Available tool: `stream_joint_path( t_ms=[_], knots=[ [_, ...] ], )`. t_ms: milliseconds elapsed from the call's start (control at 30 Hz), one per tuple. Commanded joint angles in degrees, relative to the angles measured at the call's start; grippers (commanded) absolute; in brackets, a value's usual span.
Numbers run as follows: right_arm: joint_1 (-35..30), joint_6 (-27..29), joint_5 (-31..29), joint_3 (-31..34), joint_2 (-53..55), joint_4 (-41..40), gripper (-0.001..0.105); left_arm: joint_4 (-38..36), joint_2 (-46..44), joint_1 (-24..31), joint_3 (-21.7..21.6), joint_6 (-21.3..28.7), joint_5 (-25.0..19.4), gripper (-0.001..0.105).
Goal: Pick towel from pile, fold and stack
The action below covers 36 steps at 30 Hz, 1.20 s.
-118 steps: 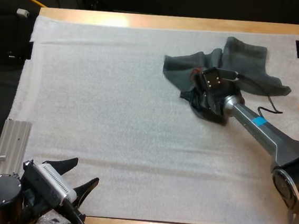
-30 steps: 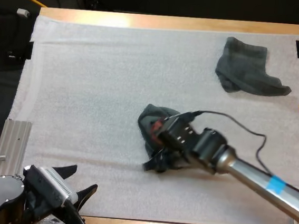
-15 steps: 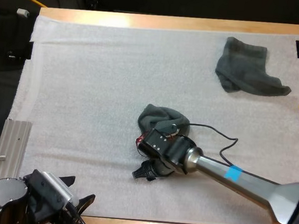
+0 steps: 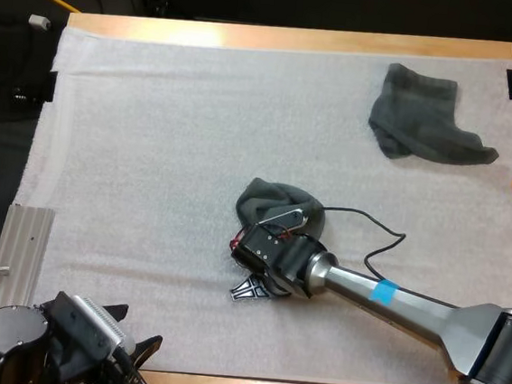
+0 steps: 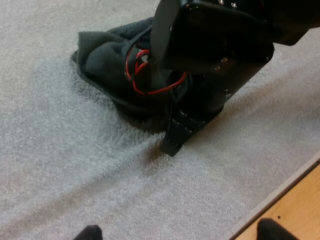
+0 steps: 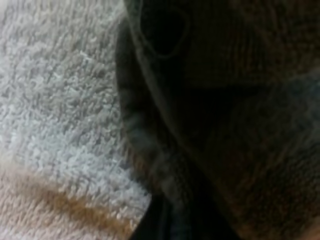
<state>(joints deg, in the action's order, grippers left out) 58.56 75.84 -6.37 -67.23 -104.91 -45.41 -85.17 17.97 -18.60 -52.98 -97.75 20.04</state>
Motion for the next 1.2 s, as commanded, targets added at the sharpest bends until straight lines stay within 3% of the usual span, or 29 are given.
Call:
stream_joint_path(
  t_ms=[0, 167, 400, 867, 1167],
  knots=[
    [-0.22, -0.22, -0.67, -0.12, 0.51, -0.31, 0.000, -0.32, 0.14, -0.24, -0.23, -0.32, 0.34, 0.060],
    [-0.22, 0.17, -0.67, -1.00, 2.78, -2.10, 0.000, -0.32, 0.14, -0.24, -0.23, -0.32, 0.34, 0.060],
    [-0.22, 5.53, -2.85, -5.20, 12.22, -3.71, 0.000, -0.26, 0.14, -0.24, -0.23, -0.32, 0.34, 0.060],
    [-0.22, 10.94, -8.70, -24.30, 25.53, -3.71, 0.000, -0.22, 0.14, -0.24, -0.23, -0.32, 0.34, 0.060],
    [-0.22, 10.99, -8.70, -26.11, 25.94, -7.72, 0.000, -0.22, 0.14, -0.24, -0.23, -0.32, 0.34, 0.060]
  ],
)
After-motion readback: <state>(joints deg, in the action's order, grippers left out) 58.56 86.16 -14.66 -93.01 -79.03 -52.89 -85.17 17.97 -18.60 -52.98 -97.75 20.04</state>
